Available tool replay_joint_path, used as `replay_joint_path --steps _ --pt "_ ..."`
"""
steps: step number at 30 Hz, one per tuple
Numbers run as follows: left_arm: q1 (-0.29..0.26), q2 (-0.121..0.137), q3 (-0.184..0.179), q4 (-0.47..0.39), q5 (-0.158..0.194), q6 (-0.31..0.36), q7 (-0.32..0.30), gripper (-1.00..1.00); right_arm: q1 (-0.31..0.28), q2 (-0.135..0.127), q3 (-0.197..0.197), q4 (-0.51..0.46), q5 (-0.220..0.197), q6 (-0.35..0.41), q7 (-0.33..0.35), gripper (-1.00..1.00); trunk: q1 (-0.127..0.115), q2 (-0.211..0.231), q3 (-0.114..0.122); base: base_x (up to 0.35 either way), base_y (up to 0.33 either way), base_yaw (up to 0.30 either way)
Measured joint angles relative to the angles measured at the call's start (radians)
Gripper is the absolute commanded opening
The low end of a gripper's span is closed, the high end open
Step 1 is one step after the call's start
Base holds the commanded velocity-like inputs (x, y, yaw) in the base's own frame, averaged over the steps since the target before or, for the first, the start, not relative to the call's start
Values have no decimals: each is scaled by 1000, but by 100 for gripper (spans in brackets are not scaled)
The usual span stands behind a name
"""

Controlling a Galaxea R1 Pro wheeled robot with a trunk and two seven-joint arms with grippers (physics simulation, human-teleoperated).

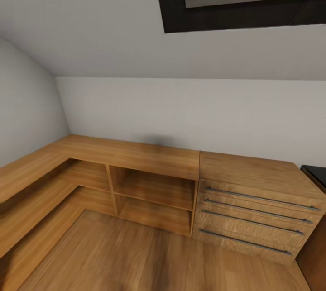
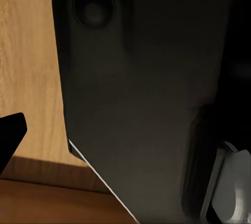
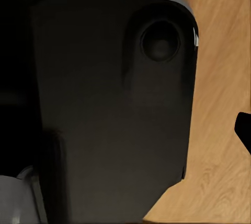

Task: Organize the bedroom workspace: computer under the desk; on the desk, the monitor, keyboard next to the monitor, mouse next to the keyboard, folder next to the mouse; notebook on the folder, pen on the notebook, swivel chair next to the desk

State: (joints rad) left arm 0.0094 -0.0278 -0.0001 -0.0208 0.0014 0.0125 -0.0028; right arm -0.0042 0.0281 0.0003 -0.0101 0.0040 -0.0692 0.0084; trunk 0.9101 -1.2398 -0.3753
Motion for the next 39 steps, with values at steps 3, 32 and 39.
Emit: replay_joint_path --steps 3,32,39 --pt "0 0 1 -1 0 0 0 100 0 -2 -1 0 -2 -3 0 100 -12 21 9 0 0 -215" --pt "-1 27 24 -168 176 0 1 100 0 -25 1 -51 1 -347 5 100 -123 224 100 0 0 -272" --pt "0 43 26 -386 265 1 9 100 -1 -42 -5 -201 -1 -425 -3 100 -150 273 117 0 0 -218"
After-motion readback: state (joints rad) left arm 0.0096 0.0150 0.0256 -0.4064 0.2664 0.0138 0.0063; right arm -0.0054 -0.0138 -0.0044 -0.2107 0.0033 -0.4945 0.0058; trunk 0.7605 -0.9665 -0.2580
